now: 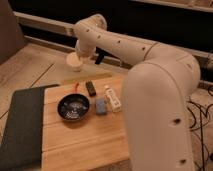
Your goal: Place the ceramic cup in the ceramic bowl
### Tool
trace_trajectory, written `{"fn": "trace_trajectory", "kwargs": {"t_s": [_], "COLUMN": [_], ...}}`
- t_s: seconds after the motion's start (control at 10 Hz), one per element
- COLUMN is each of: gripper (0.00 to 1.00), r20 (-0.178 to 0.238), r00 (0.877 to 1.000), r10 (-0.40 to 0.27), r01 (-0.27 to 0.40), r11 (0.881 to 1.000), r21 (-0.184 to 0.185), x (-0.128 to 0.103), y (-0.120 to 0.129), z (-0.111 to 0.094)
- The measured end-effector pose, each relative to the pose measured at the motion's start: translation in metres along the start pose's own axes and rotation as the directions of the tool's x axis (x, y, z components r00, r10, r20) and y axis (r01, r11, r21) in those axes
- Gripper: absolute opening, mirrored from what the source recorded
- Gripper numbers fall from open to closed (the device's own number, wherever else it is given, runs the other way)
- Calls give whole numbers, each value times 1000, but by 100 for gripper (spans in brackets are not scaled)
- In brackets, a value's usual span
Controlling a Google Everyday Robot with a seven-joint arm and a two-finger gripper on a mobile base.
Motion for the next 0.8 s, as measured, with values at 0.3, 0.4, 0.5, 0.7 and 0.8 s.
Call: {"fn": "trace_trajectory", "kwargs": {"t_s": [0.3, 0.4, 0.5, 0.7, 0.8], "gripper": [0, 0, 0, 0, 0], "r20": [-4, -4, -5, -29, -59], "r00": [1000, 1000, 1000, 999, 996], "r10": [-3, -4, -7, -31, -74], "r01": [3, 4, 7, 31, 74], "r11": [1000, 1000, 1000, 1000, 997], "r21": [-4, -5, -9, 0, -4], "x": [16, 16, 16, 23, 34], "y": [5, 6, 9, 12, 26], "z": [-2, -2, -2, 5, 14]}}
